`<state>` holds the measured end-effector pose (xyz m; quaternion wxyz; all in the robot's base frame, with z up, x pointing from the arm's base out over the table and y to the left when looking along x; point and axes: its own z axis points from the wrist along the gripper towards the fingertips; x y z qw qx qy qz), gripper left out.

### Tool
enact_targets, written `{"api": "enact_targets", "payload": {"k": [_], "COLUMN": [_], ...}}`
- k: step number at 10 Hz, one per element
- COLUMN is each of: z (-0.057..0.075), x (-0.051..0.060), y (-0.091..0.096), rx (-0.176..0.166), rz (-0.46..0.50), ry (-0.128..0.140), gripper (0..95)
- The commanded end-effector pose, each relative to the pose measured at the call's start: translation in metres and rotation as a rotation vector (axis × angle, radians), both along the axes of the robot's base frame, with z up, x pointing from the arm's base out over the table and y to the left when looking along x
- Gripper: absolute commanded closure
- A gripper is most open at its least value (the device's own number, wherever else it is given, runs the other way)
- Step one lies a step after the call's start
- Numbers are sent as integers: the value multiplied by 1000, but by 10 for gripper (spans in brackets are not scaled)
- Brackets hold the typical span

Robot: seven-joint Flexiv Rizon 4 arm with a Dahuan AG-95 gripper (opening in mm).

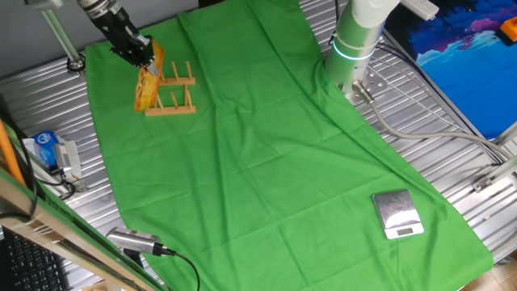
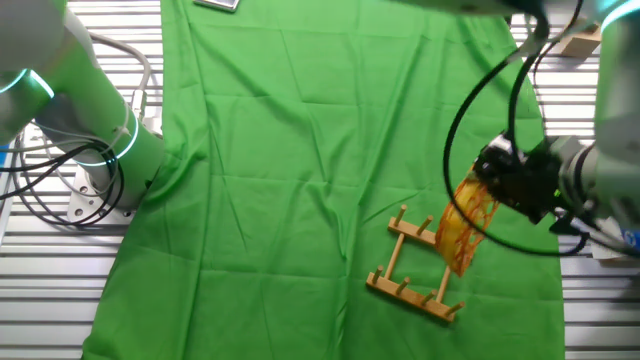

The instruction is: Take the dish off the dish rack

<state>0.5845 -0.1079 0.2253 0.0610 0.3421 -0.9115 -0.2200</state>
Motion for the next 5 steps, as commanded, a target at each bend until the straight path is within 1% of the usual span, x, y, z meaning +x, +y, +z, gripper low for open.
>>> {"api": "enact_targets", "payload": {"k": [1,2,4,5], "z": [3,6,8,9], "x": [9,15,22,23], "y": [7,12,17,18], "rx": [-3,-5,-10,-17], "rz": [-12,-11,-16,-10], "ry": [7,6,7,5], "gripper": [950,950,950,950]}}
